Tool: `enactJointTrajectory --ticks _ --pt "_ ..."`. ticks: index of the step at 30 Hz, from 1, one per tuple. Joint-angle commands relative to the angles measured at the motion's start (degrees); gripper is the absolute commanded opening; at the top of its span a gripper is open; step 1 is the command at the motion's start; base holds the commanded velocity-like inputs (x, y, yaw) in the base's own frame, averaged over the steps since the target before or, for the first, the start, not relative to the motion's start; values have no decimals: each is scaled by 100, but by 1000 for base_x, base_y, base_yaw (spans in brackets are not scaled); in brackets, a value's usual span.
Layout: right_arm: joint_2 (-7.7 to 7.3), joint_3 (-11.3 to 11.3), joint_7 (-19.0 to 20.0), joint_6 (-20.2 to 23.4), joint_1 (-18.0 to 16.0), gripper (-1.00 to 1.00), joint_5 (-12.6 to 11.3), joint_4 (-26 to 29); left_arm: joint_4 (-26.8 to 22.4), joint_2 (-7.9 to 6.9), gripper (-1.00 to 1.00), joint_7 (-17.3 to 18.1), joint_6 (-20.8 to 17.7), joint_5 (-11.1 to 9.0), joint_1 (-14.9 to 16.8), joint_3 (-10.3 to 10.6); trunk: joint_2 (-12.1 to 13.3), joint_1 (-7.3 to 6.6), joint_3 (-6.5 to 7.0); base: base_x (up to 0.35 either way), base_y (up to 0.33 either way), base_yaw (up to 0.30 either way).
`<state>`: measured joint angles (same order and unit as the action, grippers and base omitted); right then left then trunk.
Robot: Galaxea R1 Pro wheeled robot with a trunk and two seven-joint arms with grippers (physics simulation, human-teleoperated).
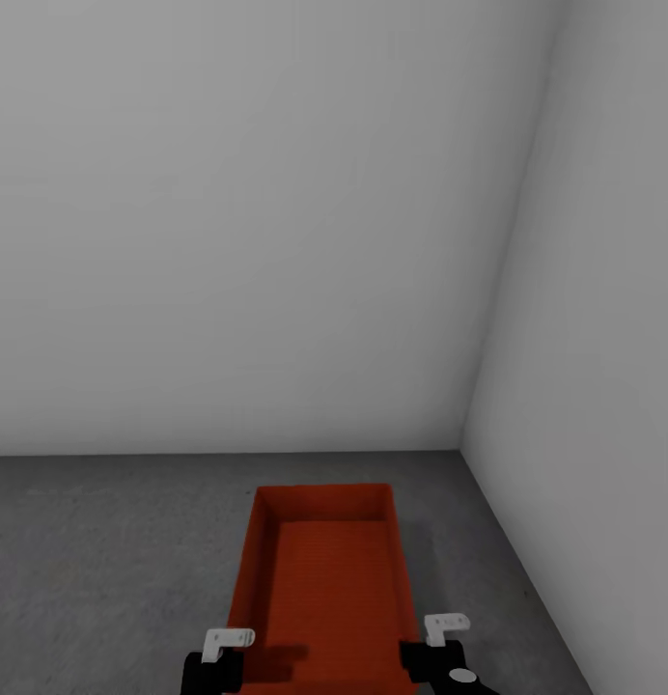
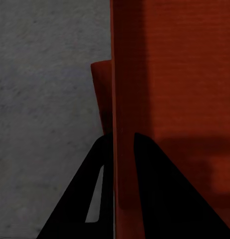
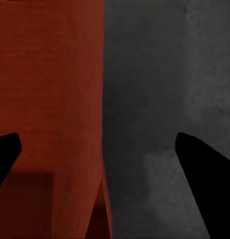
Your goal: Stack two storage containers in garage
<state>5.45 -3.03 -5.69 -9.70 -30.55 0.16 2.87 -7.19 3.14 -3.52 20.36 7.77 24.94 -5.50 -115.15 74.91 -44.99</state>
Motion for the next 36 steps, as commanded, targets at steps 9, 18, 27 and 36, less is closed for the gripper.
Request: enactJointTrajectory --ticks 9,18,27,36 --pt "3 -31 -29 -14 -4 100 2 -6 7 3 100 -79 20 58 2 -39 -2 138 -6 0 0 0" --pt "3 -31 -29 -14 -4 100 2 -6 7 2 100 -79 20 58 2 -39 -2 138 -6 0 0 0" --pt "1 -31 -29 -14 -4 100 2 -6 7 2 100 -83 20 58 2 -41 -2 138 -6 0 0 0" --pt "1 -31 -29 -14 -4 100 2 -6 7 2 100 -84 20 58 2 -39 -2 138 -6 -1 0 0"
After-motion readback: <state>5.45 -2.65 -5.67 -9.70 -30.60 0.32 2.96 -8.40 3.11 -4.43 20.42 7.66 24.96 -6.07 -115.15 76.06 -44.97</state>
